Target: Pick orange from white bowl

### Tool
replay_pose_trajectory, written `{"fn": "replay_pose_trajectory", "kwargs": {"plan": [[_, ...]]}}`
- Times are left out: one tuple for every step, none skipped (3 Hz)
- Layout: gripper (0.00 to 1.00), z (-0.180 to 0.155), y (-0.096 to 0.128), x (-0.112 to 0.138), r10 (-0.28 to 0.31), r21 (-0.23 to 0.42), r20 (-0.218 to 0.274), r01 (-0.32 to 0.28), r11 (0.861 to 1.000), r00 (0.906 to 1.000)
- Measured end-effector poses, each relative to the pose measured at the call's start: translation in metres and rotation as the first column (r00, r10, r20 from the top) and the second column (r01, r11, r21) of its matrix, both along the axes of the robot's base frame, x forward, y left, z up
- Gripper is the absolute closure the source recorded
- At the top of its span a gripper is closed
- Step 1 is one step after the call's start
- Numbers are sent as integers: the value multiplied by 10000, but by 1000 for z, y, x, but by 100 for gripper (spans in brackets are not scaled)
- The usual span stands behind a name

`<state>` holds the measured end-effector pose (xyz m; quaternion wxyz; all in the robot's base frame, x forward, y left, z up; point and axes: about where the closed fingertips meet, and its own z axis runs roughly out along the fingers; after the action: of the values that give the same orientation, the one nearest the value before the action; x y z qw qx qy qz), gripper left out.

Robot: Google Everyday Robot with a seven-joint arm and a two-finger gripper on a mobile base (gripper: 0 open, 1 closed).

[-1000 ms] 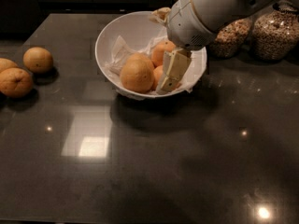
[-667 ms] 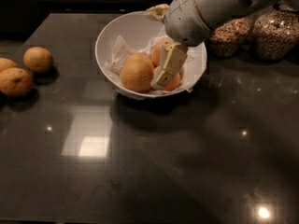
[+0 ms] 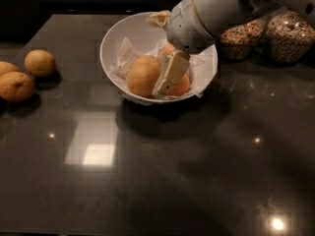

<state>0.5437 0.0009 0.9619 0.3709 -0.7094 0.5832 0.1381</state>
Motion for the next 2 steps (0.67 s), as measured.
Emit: {"fn": "replay_pose_trajectory", "kwargs": {"plan": [[0, 0, 0, 0, 1, 0, 0, -1, 10000, 10000], [6, 0, 0, 0, 1, 0, 1, -1, 10000, 10000]]}}
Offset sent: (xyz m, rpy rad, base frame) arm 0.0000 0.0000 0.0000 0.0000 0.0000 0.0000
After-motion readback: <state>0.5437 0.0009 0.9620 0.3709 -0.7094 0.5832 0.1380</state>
